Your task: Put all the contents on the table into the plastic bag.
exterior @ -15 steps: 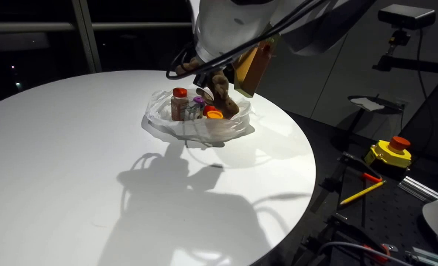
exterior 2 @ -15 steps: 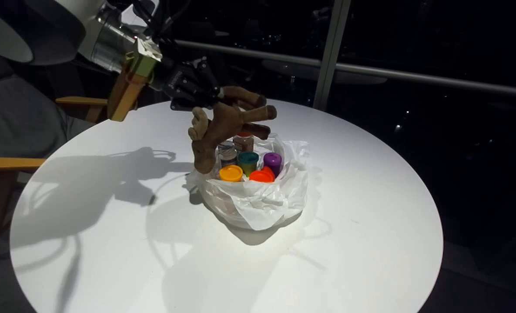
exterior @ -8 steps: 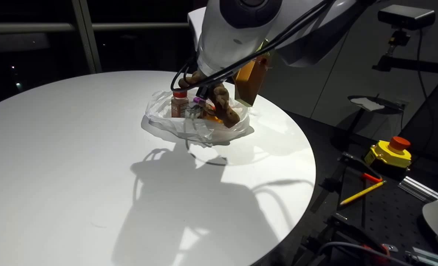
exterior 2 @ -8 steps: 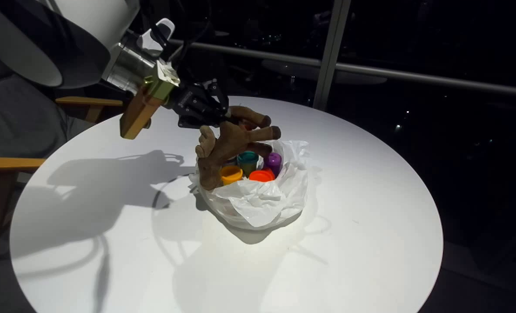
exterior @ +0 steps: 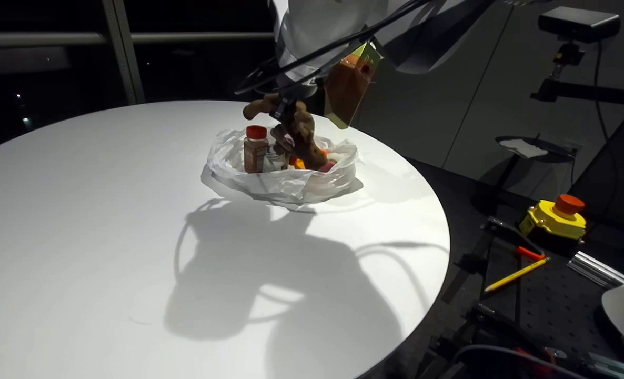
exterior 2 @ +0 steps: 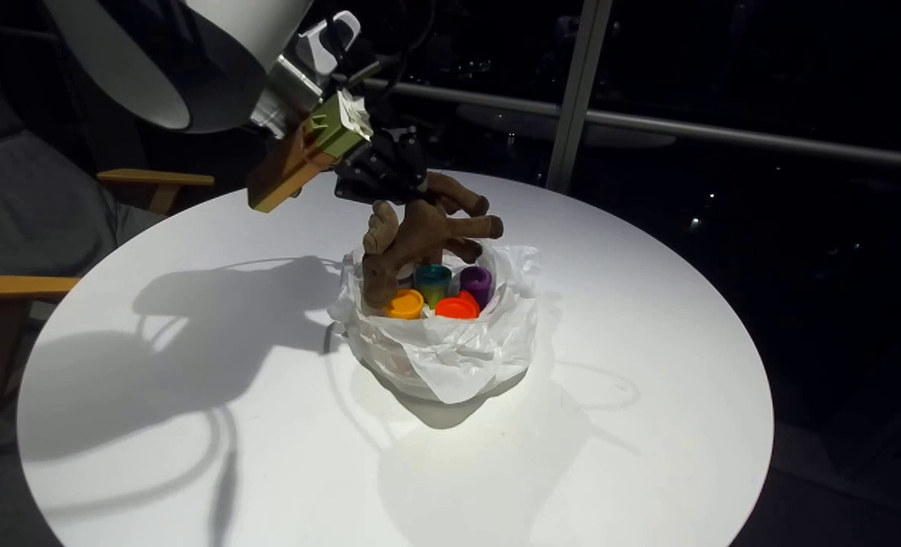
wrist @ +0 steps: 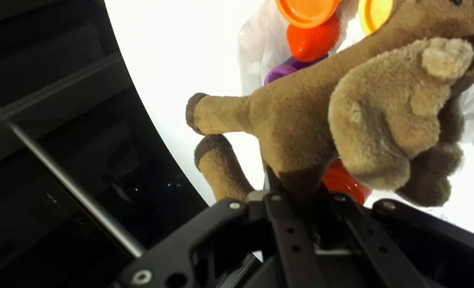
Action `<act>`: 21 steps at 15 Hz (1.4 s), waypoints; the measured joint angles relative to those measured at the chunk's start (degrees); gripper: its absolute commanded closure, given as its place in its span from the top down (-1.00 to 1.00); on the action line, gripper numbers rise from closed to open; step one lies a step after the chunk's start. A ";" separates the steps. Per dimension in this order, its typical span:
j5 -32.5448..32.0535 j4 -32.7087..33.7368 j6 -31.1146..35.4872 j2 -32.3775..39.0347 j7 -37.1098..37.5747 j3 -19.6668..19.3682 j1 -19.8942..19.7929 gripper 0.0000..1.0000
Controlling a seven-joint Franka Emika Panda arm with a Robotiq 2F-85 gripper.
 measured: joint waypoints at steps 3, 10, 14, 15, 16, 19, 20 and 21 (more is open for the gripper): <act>1.39 1.13 0.11 0.72 -3.72 0.17 -1.04 -0.67; 7.38 2.01 3.84 4.21 -13.55 0.38 -2.03 -0.17; 9.80 2.16 6.04 4.40 -16.05 0.38 -2.73 0.43; 10.66 2.22 6.78 4.15 -16.41 0.38 -3.00 0.60; 11.84 2.23 7.61 3.67 -17.04 0.38 -3.31 0.73; 21.87 1.65 10.22 0.69 -22.37 1.09 -4.90 1.00; 27.03 0.98 10.49 -0.91 -25.02 2.71 -6.63 1.00; 32.09 -0.09 10.21 -2.67 -27.52 5.88 -9.75 1.00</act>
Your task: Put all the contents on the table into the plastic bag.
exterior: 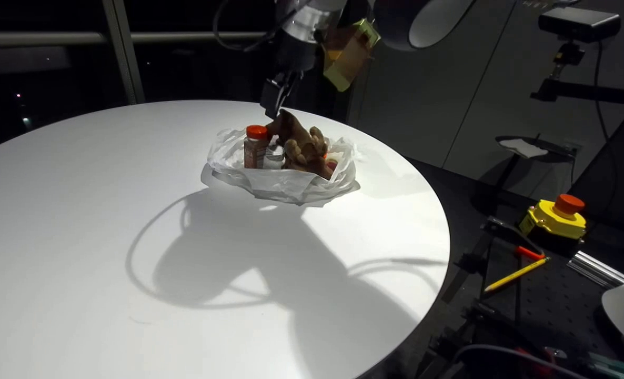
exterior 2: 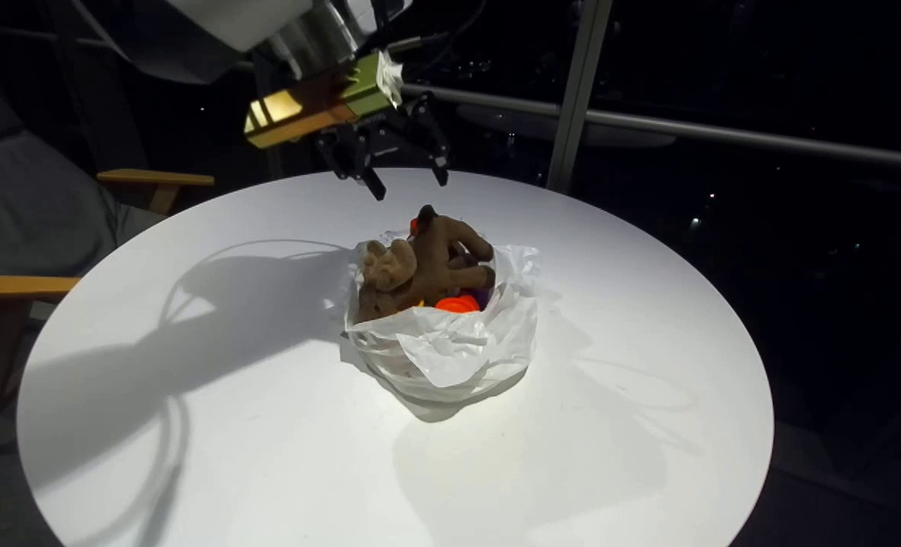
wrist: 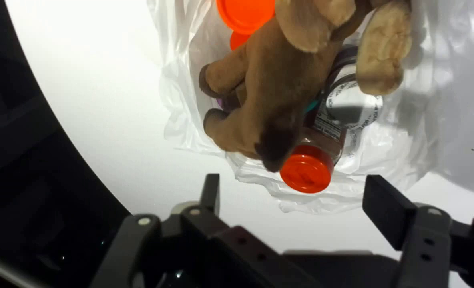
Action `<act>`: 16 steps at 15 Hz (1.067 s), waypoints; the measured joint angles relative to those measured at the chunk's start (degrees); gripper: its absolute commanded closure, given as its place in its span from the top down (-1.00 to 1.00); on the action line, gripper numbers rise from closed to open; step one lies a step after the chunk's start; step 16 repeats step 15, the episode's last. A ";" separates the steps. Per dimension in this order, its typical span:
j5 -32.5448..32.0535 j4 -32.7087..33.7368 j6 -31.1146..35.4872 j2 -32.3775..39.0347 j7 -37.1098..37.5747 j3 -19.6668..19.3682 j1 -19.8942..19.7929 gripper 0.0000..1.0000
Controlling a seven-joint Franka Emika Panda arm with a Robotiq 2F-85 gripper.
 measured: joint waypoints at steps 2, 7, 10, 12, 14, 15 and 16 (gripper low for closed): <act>9.82 -2.63 -2.53 -3.21 -4.91 8.62 -8.16 1.00; 34.05 -3.30 -16.96 -6.23 -16.25 30.93 -27.37 1.00; 48.31 0.33 -29.46 -8.54 -21.50 40.67 -36.03 1.00; 57.48 2.62 -36.50 -12.03 -24.00 43.05 -39.07 1.00; 64.96 4.21 -42.51 -16.53 -26.40 43.42 -40.70 1.00; 66.43 4.39 -43.75 -18.32 -26.93 43.42 -41.04 1.00; 66.43 4.39 -43.75 -18.32 -26.93 43.42 -41.04 1.00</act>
